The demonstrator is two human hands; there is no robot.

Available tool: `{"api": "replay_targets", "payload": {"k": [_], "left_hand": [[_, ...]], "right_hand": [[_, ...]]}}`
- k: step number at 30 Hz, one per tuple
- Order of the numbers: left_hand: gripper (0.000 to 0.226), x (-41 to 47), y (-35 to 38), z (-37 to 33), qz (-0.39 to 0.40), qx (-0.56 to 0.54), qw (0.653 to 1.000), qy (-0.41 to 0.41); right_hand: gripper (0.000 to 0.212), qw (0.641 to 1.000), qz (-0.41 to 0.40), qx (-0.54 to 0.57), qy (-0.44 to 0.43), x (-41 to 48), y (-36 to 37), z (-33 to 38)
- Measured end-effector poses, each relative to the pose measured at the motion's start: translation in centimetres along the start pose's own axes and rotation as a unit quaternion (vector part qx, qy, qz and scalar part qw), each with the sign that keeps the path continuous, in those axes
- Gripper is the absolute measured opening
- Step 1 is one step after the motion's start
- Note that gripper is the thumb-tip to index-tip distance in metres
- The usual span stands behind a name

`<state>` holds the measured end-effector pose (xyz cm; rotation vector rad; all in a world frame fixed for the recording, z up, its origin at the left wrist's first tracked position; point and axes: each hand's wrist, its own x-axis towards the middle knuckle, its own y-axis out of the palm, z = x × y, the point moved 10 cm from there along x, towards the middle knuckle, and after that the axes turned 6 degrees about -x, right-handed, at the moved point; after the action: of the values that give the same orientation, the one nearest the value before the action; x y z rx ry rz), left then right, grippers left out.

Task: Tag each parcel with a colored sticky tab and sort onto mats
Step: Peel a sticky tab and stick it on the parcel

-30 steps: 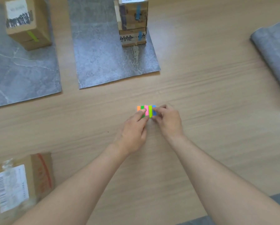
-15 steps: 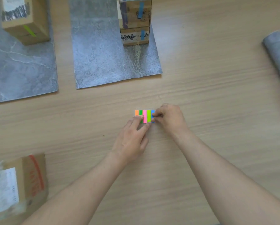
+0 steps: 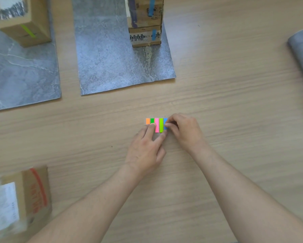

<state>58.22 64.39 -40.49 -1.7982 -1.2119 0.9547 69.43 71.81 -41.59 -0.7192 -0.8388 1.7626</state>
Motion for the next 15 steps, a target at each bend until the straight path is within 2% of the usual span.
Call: {"api": "replay_targets", "payload": {"k": [4, 6, 8, 9, 11, 12, 13, 15], "left_hand": [[0.055, -0.2, 0.1, 0.0, 0.005, 0.006, 1.000, -0.011], [0.057, -0.2, 0.2, 0.1, 0.011, 0.013, 1.000, -0.013], [0.058, -0.2, 0.3, 0.1, 0.014, 0.016, 1.000, -0.009], [0.058, -0.1, 0.3, 0.1, 0.014, 0.017, 1.000, -0.008], [0.058, -0.2, 0.1, -0.1, 0.011, 0.022, 1.000, -0.005], [0.058, -0.3, 0.0, -0.2, 0.008, 0.024, 1.000, -0.004], [0.057, -0.2, -0.2, -0.3, 0.003, 0.023, 1.000, -0.002], [0.055, 0.1, -0.7, -0.2, -0.009, 0.000, 1.000, -0.002]], "right_hand": [[0.009, 0.990, -0.030, 0.067, 0.123, -0.4, -0.5, -1.9], [0.014, 0.966, -0.052, 0.144, 0.210, -0.8, -0.5, -3.3], [0.017, 0.911, -0.101, 0.259, 0.304, -1.8, -0.3, -4.8], [0.017, 0.870, -0.137, 0.328, 0.341, -2.5, -0.2, -5.4], [0.014, 0.777, -0.207, 0.466, 0.370, -3.7, -0.3, -5.7], [0.012, 0.743, -0.228, 0.511, 0.368, -4.1, -0.5, -5.6], [0.011, 0.725, -0.237, 0.538, 0.360, -4.4, -0.7, -5.3], [0.007, 0.725, -0.232, 0.555, 0.335, -4.9, -1.1, -4.3]]}}
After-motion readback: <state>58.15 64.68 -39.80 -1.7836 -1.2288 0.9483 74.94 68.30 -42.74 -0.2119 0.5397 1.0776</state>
